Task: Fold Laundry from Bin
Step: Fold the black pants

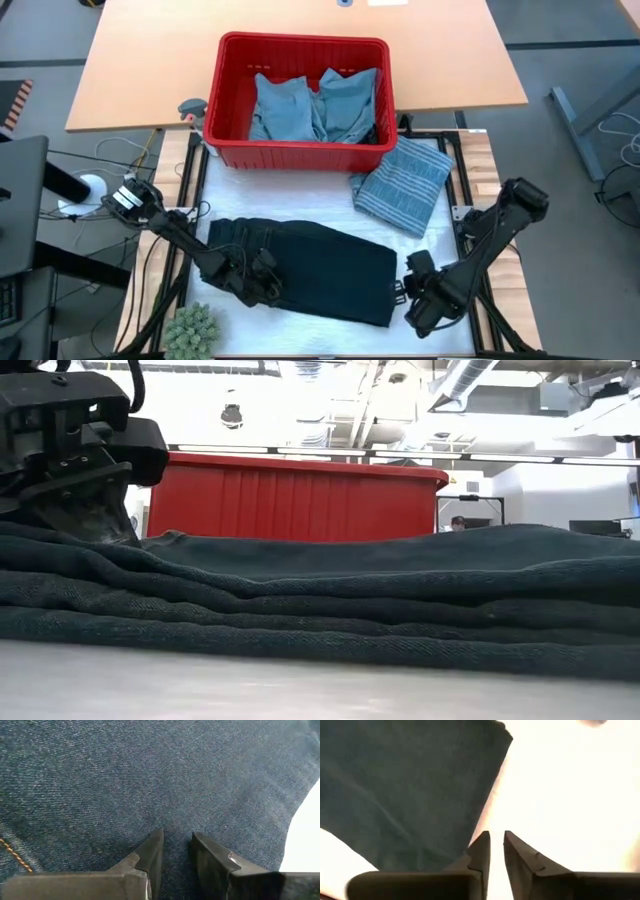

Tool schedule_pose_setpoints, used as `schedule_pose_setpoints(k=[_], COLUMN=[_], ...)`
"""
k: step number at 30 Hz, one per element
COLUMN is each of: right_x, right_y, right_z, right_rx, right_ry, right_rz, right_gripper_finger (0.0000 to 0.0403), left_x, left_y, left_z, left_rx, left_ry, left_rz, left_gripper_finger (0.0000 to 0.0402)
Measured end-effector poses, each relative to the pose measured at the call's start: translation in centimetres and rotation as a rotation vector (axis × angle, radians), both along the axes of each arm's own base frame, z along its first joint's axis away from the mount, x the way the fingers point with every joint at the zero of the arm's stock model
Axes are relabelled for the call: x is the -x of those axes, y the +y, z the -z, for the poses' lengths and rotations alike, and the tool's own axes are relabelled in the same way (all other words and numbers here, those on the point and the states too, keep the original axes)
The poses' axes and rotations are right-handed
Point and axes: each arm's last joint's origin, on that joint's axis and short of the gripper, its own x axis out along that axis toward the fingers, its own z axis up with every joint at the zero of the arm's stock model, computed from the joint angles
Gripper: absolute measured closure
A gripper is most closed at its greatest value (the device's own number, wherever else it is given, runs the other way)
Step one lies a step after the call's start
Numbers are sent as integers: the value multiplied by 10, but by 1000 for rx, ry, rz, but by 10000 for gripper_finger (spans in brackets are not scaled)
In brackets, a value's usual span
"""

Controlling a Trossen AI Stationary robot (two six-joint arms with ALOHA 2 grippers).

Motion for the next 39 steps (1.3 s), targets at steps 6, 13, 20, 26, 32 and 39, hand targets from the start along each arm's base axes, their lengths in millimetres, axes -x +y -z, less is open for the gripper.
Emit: schedule_pose_setpoints(k=[6, 13, 20, 26, 32, 39], right_x=[-10, -28, -34, -36, -34, -33], right_y=[4, 4, 1, -3, -8, -11], right_z=[19, 39, 53, 88, 106, 107], right_rx=[-23, -16, 26, -76, -154, -136], right_ry=[55, 53, 56, -30, -55, -37], right_rz=[16, 77, 93, 109, 145, 119], right_gripper_finger=[213, 115, 112, 112, 136, 356], left_x=[-4, -4, -4, -4, -4, -5], left_y=[5, 5, 6, 6, 6, 7], left_z=[0, 0, 0, 0, 0, 0], left_rx=[-4, -14, -18, -22, -21, -32], left_ry=[13, 14, 16, 16, 17, 7], left_rz=[22, 32, 34, 40, 41, 42], left_gripper_finger=[305, 305, 305, 305, 305, 305])
